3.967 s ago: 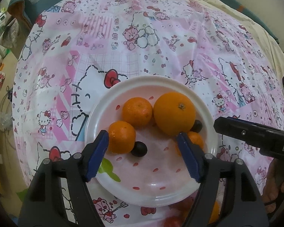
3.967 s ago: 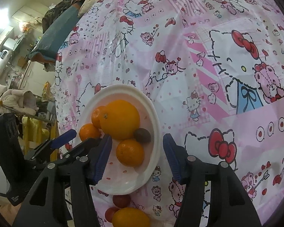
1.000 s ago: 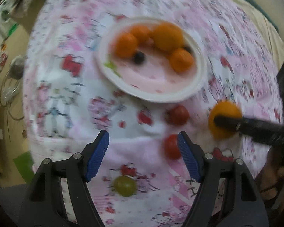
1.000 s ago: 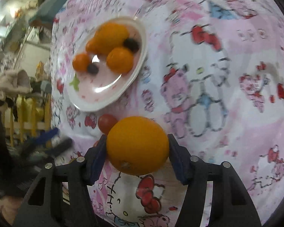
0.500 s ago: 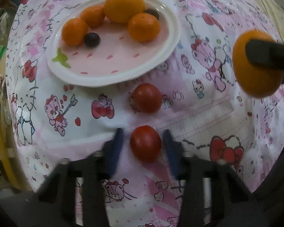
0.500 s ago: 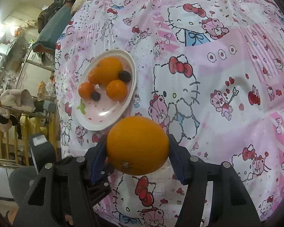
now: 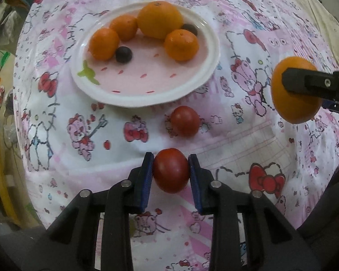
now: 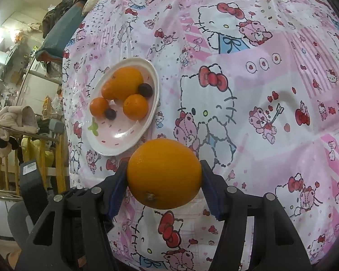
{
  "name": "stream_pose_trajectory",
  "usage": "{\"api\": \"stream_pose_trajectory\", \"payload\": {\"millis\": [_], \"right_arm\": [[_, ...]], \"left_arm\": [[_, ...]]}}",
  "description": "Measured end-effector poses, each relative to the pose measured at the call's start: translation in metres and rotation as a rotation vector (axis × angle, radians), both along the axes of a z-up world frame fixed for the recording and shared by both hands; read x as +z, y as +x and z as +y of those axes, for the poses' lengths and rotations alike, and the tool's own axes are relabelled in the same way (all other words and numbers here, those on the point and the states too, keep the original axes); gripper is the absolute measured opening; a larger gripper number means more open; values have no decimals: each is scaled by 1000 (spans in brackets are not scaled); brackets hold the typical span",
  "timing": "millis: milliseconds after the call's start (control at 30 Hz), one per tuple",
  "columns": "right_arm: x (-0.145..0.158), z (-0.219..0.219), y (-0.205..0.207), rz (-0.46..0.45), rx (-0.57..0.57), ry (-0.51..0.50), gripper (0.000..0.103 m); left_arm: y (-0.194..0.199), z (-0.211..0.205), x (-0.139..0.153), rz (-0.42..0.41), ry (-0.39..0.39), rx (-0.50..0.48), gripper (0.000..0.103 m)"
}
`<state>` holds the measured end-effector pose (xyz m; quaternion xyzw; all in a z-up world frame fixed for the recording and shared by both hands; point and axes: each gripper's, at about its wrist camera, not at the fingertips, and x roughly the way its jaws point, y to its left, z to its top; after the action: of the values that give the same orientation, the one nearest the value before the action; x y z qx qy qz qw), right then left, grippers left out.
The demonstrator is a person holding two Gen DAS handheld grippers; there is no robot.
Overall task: Organize fruits
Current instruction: 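Carry the orange and the tomato over the plate with both tools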
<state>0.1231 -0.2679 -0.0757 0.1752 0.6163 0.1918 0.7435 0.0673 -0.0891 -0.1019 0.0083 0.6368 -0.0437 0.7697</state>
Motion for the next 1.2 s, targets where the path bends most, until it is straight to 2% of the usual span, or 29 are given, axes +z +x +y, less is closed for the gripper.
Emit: {"api": "stream_pose_trajectory", "payload": {"millis": [267,500,567,867,1200], "right_arm": [[5,-4,1,-11,-17,1,63],[17,-6,6,-43,-52,22,63],[23,-5,8,-60,-55,31,63],[54,14,13,-165,-21,63,63],[49,26,25,-158,-16,69,63]], "left_arm": [[-5,49,21,-48,-8,84,27],[-16,87,44,-133,-26,162,27],[-20,102,55,-135,-58,187,27],[6,94,90,-221,-79,203,27],[42,98,89,-219,-44,165,27]]}}
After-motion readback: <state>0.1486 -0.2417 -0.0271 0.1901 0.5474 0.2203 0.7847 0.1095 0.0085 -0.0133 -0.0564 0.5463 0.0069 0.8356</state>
